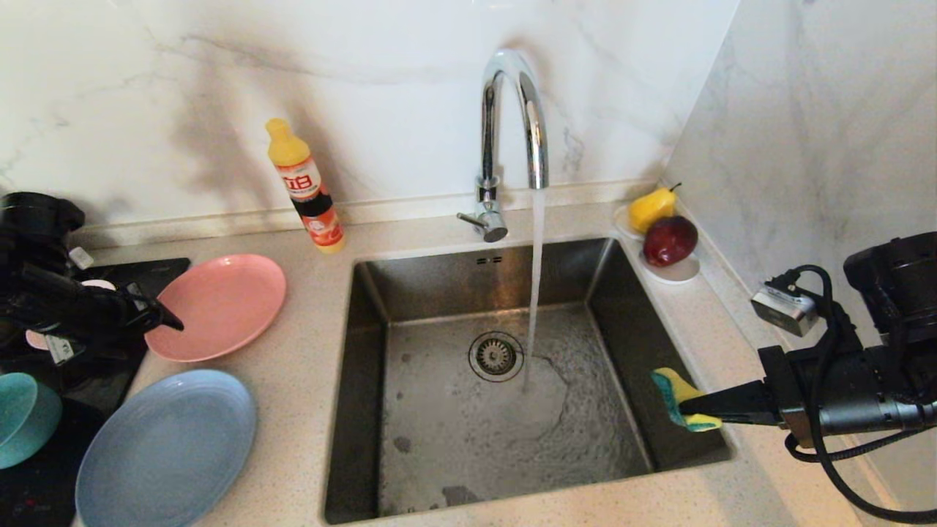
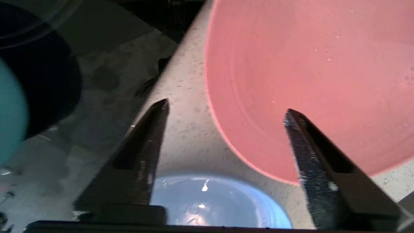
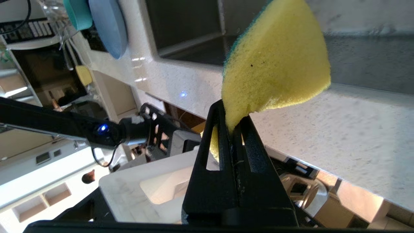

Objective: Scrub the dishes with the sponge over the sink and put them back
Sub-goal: Wash the plate

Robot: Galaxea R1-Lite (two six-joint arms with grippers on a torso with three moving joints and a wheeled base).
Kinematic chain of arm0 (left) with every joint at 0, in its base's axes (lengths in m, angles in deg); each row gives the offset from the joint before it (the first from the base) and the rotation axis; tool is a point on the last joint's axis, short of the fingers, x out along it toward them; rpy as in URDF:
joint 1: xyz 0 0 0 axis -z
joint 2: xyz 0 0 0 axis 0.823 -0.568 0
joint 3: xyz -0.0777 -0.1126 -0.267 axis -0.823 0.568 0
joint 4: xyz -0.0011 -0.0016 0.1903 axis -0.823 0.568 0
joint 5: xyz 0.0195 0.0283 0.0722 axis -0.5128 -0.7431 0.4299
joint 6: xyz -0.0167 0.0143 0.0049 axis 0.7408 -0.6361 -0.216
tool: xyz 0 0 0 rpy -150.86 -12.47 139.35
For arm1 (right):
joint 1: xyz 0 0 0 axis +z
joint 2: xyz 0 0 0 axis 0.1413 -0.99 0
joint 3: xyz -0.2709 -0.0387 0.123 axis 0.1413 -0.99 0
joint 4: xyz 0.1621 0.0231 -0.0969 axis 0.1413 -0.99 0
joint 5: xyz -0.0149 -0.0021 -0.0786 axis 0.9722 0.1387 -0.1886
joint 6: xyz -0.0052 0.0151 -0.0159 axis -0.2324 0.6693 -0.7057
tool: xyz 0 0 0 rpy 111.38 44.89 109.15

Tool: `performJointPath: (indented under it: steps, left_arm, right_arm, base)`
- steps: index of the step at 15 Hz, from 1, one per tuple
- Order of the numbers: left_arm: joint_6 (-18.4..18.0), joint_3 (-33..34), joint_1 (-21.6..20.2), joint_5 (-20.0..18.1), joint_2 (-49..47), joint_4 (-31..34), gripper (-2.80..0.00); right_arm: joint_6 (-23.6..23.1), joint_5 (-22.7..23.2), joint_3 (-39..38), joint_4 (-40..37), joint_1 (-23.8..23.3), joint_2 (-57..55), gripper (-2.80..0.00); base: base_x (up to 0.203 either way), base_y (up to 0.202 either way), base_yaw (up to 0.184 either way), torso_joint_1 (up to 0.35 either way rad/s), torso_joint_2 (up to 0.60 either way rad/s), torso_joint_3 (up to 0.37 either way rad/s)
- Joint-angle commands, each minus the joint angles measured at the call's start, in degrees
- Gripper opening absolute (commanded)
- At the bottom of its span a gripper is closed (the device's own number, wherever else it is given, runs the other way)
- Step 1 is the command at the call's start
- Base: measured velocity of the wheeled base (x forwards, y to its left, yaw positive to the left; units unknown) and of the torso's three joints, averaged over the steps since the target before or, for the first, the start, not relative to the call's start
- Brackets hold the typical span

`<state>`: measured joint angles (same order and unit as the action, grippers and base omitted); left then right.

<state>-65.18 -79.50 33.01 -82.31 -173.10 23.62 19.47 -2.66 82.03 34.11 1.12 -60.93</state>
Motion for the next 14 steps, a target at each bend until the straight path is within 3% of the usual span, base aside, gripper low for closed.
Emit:
performJointPath:
  steps: [1, 9, 14]
  left_arm:
    - [1.0, -0.5, 0.4, -0.1, -2.1, -0.2, 0.0]
    - [7.1, -4.6, 2.6, 0.2, -5.2, -3.8, 0.0]
    - [8.1, -6.4, 3.5, 0.3, -7.7, -3.9, 0.0]
  right_arm:
    - [-0.4, 0.3, 0.0, 0.1, -0.7, -0.4, -2.8]
    - [-0.9, 0.4, -0.2, 0.1, -2.3, -0.6, -2.8]
    - [-1.0, 0.4, -0.2, 0.2, -2.7, -1.1, -2.8]
  base:
    - [0.0, 0.0, 0.0, 0.0, 0.0, 0.0]
    - [0.0, 0.0, 0.0, 0.0, 0.0, 0.0]
    - [0.0, 0.0, 0.0, 0.0, 0.0, 0.0]
